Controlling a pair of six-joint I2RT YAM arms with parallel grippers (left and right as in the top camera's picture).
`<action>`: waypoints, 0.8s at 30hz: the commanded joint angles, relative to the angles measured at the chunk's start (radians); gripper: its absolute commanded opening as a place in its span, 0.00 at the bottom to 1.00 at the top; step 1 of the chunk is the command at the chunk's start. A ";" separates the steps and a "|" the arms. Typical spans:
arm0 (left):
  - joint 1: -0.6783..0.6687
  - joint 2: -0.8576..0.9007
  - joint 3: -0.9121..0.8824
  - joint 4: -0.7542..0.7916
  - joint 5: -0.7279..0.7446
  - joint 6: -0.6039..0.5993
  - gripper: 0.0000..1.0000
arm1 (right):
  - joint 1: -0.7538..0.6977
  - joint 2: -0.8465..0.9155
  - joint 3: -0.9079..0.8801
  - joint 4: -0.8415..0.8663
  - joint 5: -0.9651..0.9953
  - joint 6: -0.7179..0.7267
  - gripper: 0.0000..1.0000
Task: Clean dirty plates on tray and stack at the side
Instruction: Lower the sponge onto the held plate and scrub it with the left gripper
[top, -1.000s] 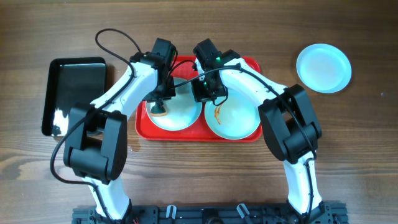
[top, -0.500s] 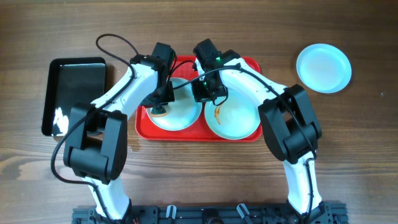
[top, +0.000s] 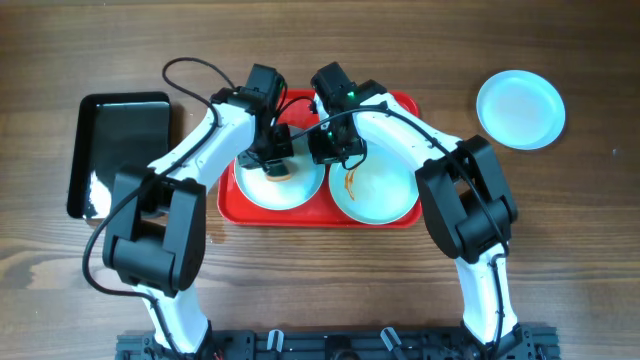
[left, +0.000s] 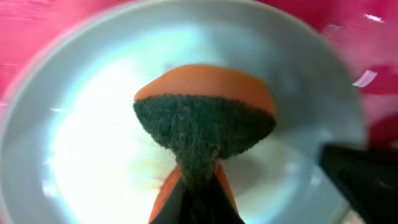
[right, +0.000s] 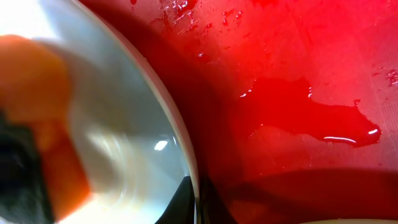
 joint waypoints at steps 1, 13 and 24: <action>-0.031 -0.031 0.002 0.006 0.077 0.001 0.04 | 0.004 0.037 -0.022 -0.016 0.084 0.003 0.04; -0.034 0.029 -0.142 -0.018 -0.041 0.001 0.04 | 0.004 0.037 -0.022 -0.019 0.080 0.002 0.04; 0.002 0.028 -0.165 -0.157 -0.580 -0.127 0.04 | 0.004 0.037 -0.022 -0.022 0.080 0.002 0.04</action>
